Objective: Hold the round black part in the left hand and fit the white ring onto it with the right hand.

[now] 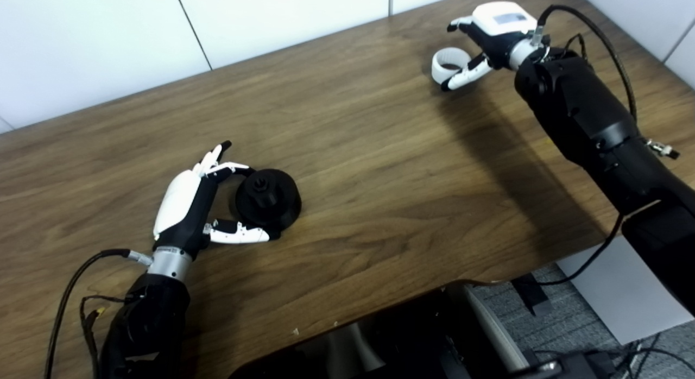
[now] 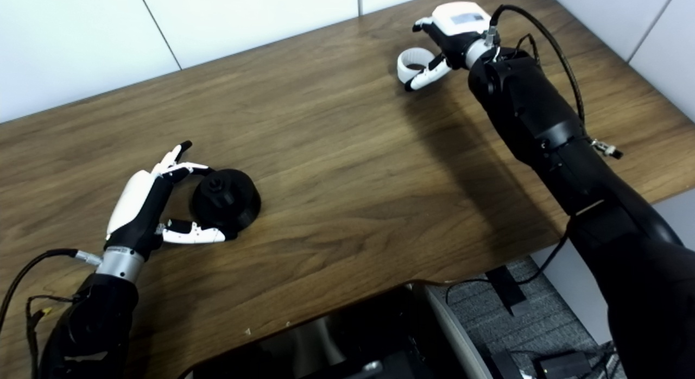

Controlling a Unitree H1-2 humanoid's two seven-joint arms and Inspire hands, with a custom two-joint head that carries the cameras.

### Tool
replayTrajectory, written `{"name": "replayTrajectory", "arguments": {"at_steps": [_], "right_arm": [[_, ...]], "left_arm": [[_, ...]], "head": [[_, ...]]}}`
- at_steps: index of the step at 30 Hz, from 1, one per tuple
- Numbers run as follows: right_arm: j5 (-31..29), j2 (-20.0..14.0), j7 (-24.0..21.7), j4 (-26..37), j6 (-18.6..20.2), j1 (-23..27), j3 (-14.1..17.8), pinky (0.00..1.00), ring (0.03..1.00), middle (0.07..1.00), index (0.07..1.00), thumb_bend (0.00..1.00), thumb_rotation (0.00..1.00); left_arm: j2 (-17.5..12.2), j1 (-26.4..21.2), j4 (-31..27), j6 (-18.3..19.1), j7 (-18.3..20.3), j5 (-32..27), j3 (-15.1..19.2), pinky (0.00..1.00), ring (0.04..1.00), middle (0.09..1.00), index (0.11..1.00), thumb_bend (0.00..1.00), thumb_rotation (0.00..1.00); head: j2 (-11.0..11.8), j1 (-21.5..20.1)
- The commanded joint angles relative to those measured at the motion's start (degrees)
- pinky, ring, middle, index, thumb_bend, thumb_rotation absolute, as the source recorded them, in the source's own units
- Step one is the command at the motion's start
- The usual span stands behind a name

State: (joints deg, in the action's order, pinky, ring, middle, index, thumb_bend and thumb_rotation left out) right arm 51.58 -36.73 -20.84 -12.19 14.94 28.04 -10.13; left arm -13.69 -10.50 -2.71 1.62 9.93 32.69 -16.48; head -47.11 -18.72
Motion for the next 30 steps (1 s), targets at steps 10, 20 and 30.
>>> {"name": "replayTrajectory", "arguments": {"at_steps": [10, 20, 30], "right_arm": [[-1.69, -2.52, -3.05, 0.13, 0.29, 4.35, -1.09, 0.93, 0.888, 0.907, 0.888, 0.86, 0.36], [0.86, -2.17, -2.78, 1.34, 1.68, 3.77, -2.69, 0.94, 0.910, 0.892, 0.824, 0.81, 0.27], [1.32, -2.88, -1.57, 0.26, 1.62, 3.74, -3.50, 0.96, 0.879, 0.856, 0.803, 0.78, 0.26]], "left_arm": [[-0.41, -1.29, -1.65, -0.46, -0.33, 0.00, 0.51, 1.00, 1.000, 1.000, 0.622, 1.00, 0.28], [-0.58, -0.87, -2.25, -0.25, -0.17, 0.09, 0.62, 1.00, 1.000, 1.000, 0.625, 1.00, 0.29], [-0.61, -0.65, -2.16, -0.41, 0.01, -0.32, 0.78, 1.00, 1.000, 1.000, 0.628, 1.00, 0.27]], "head": [[-0.25, 0.65], [-0.61, 0.80], [-0.71, 0.80]]}}
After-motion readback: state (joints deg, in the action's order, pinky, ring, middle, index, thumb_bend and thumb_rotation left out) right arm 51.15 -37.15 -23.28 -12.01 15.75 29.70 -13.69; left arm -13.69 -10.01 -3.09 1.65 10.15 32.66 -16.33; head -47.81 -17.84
